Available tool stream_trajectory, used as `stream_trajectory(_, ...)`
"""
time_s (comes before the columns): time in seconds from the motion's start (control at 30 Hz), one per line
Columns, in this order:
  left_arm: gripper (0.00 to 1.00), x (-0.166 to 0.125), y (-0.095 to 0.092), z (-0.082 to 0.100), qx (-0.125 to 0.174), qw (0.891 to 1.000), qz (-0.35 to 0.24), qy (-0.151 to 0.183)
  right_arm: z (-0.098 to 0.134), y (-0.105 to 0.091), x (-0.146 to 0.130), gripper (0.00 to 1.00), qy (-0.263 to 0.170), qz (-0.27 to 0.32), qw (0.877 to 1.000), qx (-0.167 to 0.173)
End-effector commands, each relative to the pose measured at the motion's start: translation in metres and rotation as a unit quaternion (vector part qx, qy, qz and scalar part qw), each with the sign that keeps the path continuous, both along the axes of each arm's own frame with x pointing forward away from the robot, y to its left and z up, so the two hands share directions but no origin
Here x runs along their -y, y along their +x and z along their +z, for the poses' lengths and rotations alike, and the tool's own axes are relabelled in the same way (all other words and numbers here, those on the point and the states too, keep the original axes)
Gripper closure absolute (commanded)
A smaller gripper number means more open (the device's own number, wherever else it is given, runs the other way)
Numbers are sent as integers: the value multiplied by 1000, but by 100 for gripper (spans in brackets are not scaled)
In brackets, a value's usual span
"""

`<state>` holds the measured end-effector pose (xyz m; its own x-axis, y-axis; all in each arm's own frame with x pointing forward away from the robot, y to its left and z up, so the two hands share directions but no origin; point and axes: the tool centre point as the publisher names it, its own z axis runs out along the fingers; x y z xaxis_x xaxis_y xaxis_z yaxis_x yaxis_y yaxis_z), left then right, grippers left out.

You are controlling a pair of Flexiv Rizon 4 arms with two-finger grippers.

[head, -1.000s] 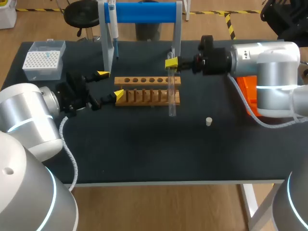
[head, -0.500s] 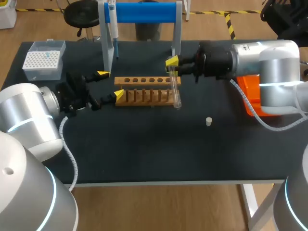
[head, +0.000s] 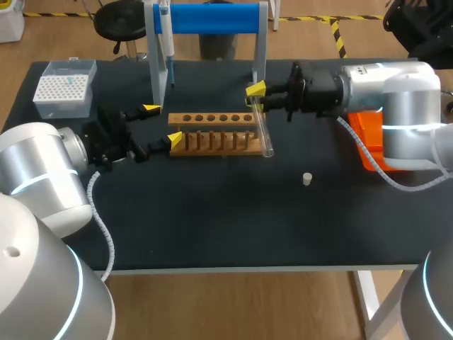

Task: Invert the test tube, pick up the pipette, mount the tip to pipette, aspirate from beaker and dispense into the tube, eject the tip, return the pipette, and cap with the stopper.

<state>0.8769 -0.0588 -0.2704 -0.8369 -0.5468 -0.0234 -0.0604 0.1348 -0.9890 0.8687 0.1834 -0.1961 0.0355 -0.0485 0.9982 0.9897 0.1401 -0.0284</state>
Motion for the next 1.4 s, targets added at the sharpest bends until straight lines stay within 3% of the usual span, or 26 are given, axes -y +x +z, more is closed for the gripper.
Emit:
stream_trajectory(0.03, 0, 2, -1, 0, 1, 1000, 3, 1, -1, 0, 1, 100, 1, 4, 1000, 0)
stream_trajectory(1.4, 0, 2, -1, 0, 1, 1000, 3, 1, -7, -3, 3, 100, -11, -5, 1000, -1)
